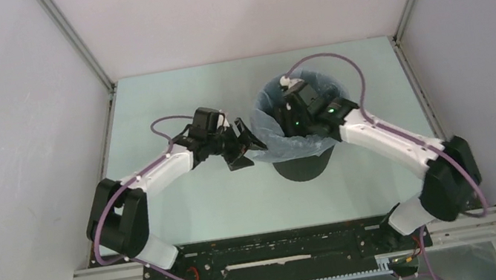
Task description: Put the trash bags into the trash bin
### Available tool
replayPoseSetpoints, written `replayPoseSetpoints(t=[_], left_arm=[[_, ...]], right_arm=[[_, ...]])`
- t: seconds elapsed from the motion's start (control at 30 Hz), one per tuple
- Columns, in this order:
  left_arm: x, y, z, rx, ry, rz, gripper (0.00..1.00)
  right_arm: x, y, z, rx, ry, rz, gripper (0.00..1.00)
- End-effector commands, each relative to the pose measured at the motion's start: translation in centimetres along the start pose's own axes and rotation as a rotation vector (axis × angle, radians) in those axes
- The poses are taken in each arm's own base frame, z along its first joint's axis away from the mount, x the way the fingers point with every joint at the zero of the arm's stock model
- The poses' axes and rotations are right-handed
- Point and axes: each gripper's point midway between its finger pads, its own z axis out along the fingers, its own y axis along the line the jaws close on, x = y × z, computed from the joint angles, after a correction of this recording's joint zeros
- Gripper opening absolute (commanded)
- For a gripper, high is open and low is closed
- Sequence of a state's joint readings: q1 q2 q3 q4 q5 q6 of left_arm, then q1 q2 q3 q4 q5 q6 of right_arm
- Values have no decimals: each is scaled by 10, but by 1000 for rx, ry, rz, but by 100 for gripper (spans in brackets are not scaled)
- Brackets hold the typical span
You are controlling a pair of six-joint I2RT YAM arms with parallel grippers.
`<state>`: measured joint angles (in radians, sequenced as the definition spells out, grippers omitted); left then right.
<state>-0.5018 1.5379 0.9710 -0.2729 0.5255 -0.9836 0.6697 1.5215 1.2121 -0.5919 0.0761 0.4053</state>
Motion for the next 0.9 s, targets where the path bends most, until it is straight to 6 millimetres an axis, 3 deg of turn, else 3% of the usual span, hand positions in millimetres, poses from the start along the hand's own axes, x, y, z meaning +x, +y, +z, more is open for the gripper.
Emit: replayPoseSetpoints(t=[0.0,0.2,0.33,0.47,0.7,0.77,0.87], left_arm=[[-3,-14,-8,20,-20,54,79],[2,-7,-9,8,-13,59,78],[3,-6,-8,10,-7,64,78],[5,-4,-5,8,8,58,78],[3,-6,-2,15,15,52,78],[4,-7,-2,19,19,54,78],[5,-4,-3,14,16,58,78]], right_arm=[[-58,7,-76,-47,-229,-24,72],[-71,-19,-107,28,-252,-75,76],[-70,-24,-109,41,-245,-67,63],[-46,-35,-100,96,-186,-23,51],[-16,-45,-57,114,-122,37,50],[-11,-50,-49,134,-93,54,49],[-21,-46,-56,105,-134,39,49]])
